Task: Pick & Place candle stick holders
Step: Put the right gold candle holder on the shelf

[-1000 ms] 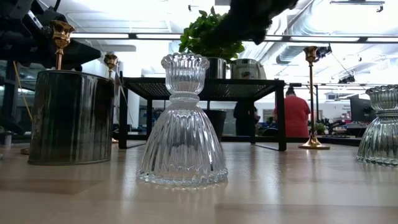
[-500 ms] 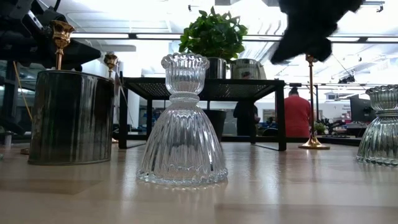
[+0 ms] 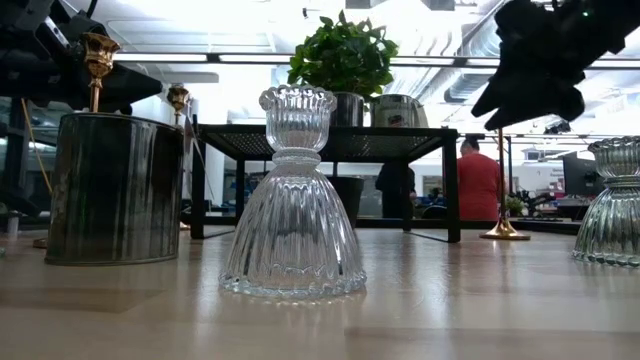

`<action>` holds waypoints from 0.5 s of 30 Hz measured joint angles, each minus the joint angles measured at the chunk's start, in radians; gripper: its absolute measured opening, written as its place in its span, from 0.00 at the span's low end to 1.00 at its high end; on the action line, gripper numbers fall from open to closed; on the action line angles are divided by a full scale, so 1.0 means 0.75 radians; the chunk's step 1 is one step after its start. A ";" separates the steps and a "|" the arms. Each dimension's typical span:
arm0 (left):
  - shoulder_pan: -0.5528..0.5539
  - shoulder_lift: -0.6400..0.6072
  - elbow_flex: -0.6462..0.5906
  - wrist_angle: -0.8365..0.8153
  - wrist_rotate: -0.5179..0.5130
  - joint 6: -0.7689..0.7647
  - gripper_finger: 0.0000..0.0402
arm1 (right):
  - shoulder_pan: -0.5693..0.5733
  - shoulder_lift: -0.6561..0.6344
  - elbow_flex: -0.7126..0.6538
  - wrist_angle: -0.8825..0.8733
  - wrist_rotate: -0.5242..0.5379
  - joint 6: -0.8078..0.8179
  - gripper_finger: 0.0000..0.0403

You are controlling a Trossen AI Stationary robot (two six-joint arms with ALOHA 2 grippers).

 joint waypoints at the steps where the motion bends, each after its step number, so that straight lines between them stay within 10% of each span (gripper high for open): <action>1: 0.000 0.000 0.000 0.001 0.000 0.000 0.00 | 0.000 -0.012 -0.010 -0.004 0.012 0.012 0.49; 15: 0.000 0.000 0.000 0.000 0.000 0.000 0.00 | -0.177 -0.070 -0.020 -0.164 -0.177 0.073 0.53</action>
